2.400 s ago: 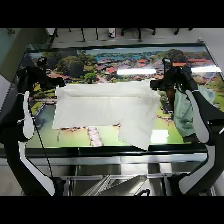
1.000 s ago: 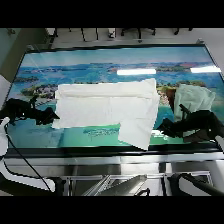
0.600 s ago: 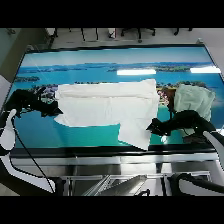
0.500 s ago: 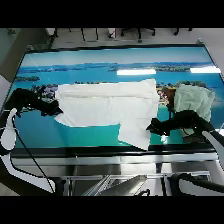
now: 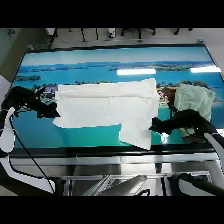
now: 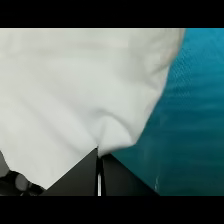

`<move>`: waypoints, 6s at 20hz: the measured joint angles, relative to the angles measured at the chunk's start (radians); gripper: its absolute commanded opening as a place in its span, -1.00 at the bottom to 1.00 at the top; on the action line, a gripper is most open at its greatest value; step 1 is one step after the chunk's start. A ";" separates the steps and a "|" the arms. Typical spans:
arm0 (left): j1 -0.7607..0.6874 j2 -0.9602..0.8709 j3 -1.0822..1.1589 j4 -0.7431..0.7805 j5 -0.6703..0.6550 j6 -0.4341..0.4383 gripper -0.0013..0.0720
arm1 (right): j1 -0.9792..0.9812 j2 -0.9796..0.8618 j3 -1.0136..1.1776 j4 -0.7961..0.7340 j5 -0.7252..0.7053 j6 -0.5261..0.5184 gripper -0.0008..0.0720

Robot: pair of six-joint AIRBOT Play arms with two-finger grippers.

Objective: Fold the shirts.

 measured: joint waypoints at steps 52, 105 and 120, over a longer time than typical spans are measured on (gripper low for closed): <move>-0.171 -0.121 0.577 0.197 0.063 -0.168 0.93 | -0.148 -0.632 0.857 -0.011 -0.228 -0.164 0.66; 0.024 0.948 0.026 -0.144 -0.297 -0.118 -0.90 | 0.871 -0.684 1.119 0.054 0.662 0.150 0.32; 0.033 1.043 -0.119 -0.142 -0.335 -0.100 -0.90 | 0.281 -0.623 1.076 -0.069 -0.256 0.252 0.87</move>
